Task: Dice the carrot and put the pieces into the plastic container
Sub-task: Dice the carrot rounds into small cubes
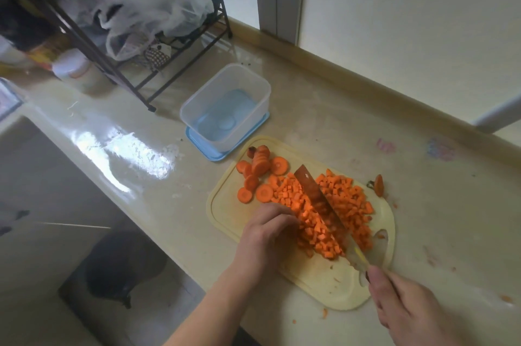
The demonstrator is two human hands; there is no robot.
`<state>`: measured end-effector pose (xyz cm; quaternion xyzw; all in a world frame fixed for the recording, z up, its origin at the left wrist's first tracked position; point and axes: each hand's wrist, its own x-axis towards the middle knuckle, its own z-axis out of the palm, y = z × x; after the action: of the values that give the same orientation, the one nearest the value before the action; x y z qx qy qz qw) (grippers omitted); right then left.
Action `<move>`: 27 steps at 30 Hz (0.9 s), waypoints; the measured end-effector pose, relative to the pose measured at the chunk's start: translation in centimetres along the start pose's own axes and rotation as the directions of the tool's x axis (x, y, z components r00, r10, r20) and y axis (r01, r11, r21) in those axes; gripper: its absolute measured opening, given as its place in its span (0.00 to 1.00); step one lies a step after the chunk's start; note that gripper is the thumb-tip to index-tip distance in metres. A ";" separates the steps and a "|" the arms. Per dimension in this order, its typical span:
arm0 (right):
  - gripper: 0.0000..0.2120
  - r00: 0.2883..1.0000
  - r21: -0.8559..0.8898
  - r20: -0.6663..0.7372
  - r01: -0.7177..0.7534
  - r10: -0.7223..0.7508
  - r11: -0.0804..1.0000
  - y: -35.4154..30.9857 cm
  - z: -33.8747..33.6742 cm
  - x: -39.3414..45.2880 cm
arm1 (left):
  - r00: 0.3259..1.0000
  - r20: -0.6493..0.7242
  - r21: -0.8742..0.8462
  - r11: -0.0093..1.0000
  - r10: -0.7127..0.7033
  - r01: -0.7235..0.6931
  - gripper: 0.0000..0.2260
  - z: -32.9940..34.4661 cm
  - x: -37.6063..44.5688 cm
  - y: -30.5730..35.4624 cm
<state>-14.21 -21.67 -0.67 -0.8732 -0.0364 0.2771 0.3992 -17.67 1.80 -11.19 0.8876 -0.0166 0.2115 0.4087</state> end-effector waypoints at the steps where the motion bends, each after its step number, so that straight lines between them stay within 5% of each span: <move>1: 0.15 1.000 -0.035 0.001 0.006 -0.006 0.999 0.0 -0.1 0.1 | 1.000 0.001 -0.006 1.000 -0.003 0.003 0.12 0.1 0.3 0.2; 3: 0.18 0.999 -0.115 -0.020 0.030 -0.033 0.993 0.3 -0.4 0.1 | 1.000 -0.006 -0.009 1.000 0.001 -0.001 0.05 0.0 0.6 0.3; 8: 0.47 0.993 -0.433 -0.086 0.039 -0.085 0.900 0.4 -1.2 0.2 | 0.996 -0.045 -0.044 0.996 0.074 -0.076 0.06 -1.7 -0.4 0.4; 13: 0.38 0.967 -0.647 -0.104 0.112 -0.234 0.754 1.2 -1.4 0.9 | 0.964 -0.260 0.004 0.998 0.059 -0.060 0.12 -3.0 1.6 2.6; 18: 0.31 0.906 -0.671 -0.125 0.222 -0.404 0.707 2.1 -0.9 1.2 | 0.977 0.167 0.124 0.980 0.135 -0.157 0.02 -2.4 4.5 4.3; 22: 0.33 0.874 -0.715 -0.124 0.249 -0.469 0.653 1.8 -0.7 1.0 | 0.958 0.288 0.320 0.944 -0.018 -0.078 0.13 -1.6 4.9 4.4; 27: 0.34 0.834 -0.723 -0.139 0.283 -0.534 0.631 1.4 -0.5 0.9 | 0.882 0.441 0.361 0.933 -0.168 -0.002 0.23 -1.6 4.9 4.6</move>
<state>-13.44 -22.71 -1.88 -0.9582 -0.2650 -0.0107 0.1073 -14.73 0.60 -5.13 0.9705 -0.0374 -0.0255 0.2368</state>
